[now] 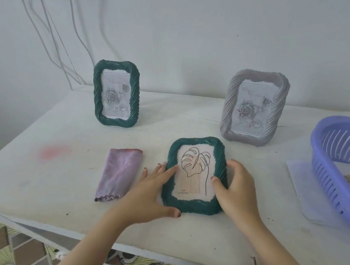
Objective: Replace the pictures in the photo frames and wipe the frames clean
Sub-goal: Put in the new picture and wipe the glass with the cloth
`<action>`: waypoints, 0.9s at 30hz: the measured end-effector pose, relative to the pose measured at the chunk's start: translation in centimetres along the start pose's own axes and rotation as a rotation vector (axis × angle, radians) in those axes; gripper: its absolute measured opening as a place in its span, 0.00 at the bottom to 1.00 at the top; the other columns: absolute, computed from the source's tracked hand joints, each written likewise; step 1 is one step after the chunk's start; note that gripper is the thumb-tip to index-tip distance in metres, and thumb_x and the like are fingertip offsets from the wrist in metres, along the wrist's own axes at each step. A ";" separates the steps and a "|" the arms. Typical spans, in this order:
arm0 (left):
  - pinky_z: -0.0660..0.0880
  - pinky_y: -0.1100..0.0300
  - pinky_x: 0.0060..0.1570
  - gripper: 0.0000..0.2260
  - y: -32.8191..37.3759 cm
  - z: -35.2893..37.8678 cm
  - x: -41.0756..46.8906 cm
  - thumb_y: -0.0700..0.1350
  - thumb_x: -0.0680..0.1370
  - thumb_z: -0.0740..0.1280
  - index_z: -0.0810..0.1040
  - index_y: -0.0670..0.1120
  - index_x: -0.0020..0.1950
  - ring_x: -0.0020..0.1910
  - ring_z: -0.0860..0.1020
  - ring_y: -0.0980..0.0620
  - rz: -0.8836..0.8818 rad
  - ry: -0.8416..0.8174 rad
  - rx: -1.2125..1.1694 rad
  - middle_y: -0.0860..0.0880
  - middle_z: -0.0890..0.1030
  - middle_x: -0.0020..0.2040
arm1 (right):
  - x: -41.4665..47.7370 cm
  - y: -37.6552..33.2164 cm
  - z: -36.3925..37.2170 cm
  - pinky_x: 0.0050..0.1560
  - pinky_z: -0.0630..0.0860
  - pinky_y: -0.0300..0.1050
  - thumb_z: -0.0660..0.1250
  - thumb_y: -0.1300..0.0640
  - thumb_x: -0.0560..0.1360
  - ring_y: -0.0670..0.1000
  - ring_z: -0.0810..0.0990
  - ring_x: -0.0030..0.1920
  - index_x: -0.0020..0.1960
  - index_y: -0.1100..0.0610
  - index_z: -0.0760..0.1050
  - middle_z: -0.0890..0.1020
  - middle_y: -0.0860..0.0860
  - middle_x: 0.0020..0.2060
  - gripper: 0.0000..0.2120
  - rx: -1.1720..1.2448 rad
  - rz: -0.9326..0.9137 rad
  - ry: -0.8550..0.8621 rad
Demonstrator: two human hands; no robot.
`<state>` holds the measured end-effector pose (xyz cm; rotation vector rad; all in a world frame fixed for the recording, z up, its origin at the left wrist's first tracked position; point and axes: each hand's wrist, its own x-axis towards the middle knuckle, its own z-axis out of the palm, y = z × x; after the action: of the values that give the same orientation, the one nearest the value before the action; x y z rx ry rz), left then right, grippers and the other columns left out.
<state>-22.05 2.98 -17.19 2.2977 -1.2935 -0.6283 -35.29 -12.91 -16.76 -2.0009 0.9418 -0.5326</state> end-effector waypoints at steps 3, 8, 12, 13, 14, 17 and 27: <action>0.38 0.56 0.73 0.42 -0.3 0.0 -0.1 0.55 0.70 0.72 0.48 0.61 0.74 0.73 0.41 0.61 0.051 0.044 -0.122 0.54 0.51 0.77 | -0.2 -1.1 -0.4 0.50 0.78 0.52 0.65 0.66 0.73 0.54 0.81 0.46 0.60 0.53 0.63 0.82 0.54 0.46 0.20 0.458 0.138 -0.147; 0.76 0.60 0.54 0.29 0.3 -1.4 -0.3 0.33 0.75 0.64 0.64 0.54 0.71 0.58 0.77 0.54 0.129 0.252 -0.974 0.50 0.78 0.62 | -0.2 -1.5 -0.9 0.36 0.71 0.42 0.62 0.71 0.73 0.48 0.74 0.32 0.57 0.52 0.64 0.79 0.51 0.33 0.19 0.613 0.106 -0.192; 0.78 0.54 0.44 0.26 -0.3 -2.7 0.6 0.34 0.70 0.64 0.72 0.55 0.64 0.44 0.80 0.51 0.106 0.305 -1.064 0.48 0.82 0.53 | 0.0 -1.6 -1.3 0.39 0.71 0.45 0.61 0.73 0.72 0.51 0.74 0.35 0.52 0.49 0.64 0.77 0.55 0.34 0.21 0.631 0.102 -0.255; 0.78 0.55 0.43 0.26 -0.4 -2.9 0.7 0.34 0.69 0.64 0.73 0.55 0.63 0.44 0.80 0.51 0.106 0.301 -1.071 0.48 0.82 0.52 | 0.1 -1.6 -1.4 0.39 0.71 0.45 0.60 0.73 0.72 0.53 0.73 0.36 0.51 0.48 0.64 0.77 0.57 0.35 0.21 0.637 0.101 -0.272; 0.78 0.55 0.43 0.26 -0.4 -3.0 0.8 0.34 0.69 0.64 0.73 0.54 0.63 0.43 0.80 0.51 0.117 0.296 -1.076 0.48 0.82 0.51 | 0.2 -1.6 -1.5 0.39 0.72 0.44 0.60 0.73 0.72 0.53 0.74 0.36 0.51 0.48 0.64 0.77 0.57 0.35 0.20 0.642 0.097 -0.291; 0.78 0.57 0.43 0.26 -0.2 -3.3 1.1 0.33 0.69 0.63 0.74 0.54 0.63 0.43 0.80 0.52 0.156 0.280 -1.077 0.49 0.82 0.52 | 0.4 -1.8 -1.8 0.37 0.76 0.39 0.60 0.71 0.74 0.49 0.77 0.36 0.54 0.49 0.64 0.78 0.57 0.37 0.18 0.641 0.057 -0.337; 0.77 0.58 0.44 0.27 -0.2 -5.5 2.9 0.33 0.70 0.63 0.75 0.58 0.62 0.40 0.79 0.53 0.224 0.316 -1.065 0.51 0.82 0.54 | 3.1 -2.9 -2.4 0.51 0.78 0.43 0.61 0.46 0.72 0.43 0.80 0.54 0.63 0.35 0.60 0.80 0.39 0.55 0.21 0.645 -0.078 -0.434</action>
<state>-17.43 1.37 -13.42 1.2859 -0.7483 -0.6243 -33.70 -15.46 -12.99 -1.4754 0.3584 -0.3590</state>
